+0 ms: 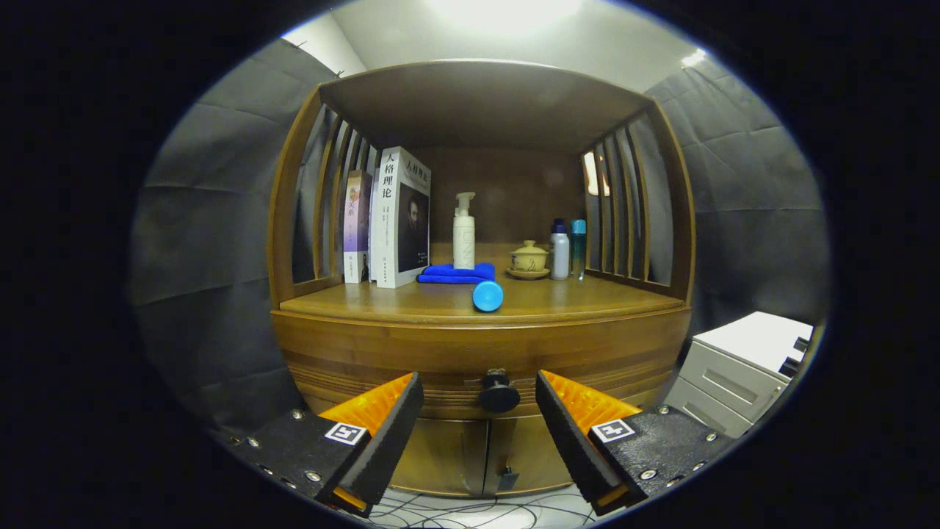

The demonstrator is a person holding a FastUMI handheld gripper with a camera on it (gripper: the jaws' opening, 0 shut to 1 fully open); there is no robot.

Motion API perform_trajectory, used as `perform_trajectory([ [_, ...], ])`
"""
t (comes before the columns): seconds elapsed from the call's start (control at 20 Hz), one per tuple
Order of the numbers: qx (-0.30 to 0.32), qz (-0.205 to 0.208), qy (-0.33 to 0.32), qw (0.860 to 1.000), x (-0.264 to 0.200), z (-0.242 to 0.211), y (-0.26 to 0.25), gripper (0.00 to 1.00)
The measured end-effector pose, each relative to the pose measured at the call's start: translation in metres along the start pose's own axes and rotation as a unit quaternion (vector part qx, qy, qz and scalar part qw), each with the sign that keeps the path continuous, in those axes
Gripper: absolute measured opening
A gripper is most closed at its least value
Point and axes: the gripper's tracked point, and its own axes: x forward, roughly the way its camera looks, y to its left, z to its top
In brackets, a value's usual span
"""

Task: Pull open the drawer, take out the items inside it, and place them on the countertop above the cabinet.

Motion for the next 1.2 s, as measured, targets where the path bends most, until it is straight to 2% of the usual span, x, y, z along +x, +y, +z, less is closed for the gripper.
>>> perform_trajectory([
  [0.65,0.002,-0.01,-0.039,0.999,-0.049,0.023,-0.008,0.96],
  [1.2,0.007,-0.01,-0.051,0.999,-0.066,0.026,-0.009,0.96],
])
